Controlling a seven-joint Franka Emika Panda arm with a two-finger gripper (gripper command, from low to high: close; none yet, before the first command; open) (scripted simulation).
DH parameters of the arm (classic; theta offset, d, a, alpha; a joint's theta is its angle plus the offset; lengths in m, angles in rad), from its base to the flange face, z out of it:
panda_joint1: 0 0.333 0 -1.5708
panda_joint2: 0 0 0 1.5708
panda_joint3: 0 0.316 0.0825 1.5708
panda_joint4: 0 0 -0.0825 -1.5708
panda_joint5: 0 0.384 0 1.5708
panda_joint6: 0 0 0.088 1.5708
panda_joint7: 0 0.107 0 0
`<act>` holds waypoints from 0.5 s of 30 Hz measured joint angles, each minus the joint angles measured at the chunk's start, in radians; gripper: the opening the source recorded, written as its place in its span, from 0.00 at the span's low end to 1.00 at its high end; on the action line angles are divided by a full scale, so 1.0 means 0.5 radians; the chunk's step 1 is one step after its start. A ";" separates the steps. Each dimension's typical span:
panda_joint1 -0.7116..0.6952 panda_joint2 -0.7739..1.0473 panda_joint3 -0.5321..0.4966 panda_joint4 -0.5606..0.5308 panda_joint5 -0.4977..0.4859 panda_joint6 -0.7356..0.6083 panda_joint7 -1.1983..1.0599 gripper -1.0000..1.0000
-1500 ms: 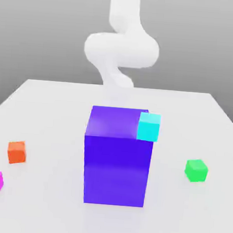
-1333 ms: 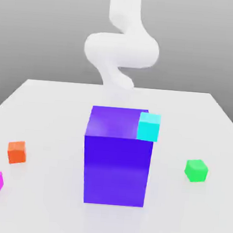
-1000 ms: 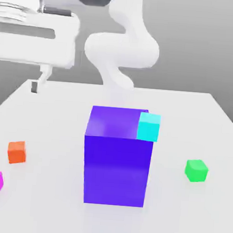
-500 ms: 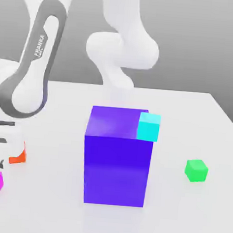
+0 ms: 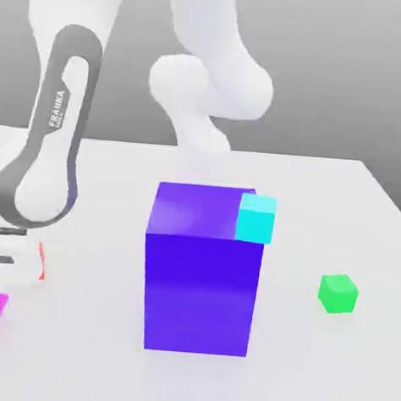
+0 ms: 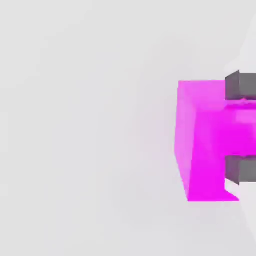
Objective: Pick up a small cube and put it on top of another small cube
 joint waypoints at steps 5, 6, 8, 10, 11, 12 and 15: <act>0.373 -0.147 0.169 -0.087 -0.074 -0.015 0.363 0.00; 0.441 -0.175 0.205 -0.108 -0.089 -0.014 0.435 0.00; 0.573 -0.233 0.278 -0.152 -0.120 -0.012 0.578 0.00; 0.704 -0.291 0.352 -0.197 -0.152 -0.010 0.722 0.00; 0.765 -0.321 0.393 -0.220 -0.171 -0.008 0.796 0.00; 0.825 -0.351 0.436 -0.245 -0.189 -0.006 0.871 0.00; 1.018 -0.443 0.574 -0.320 -0.248 0.000 1.104 0.00</act>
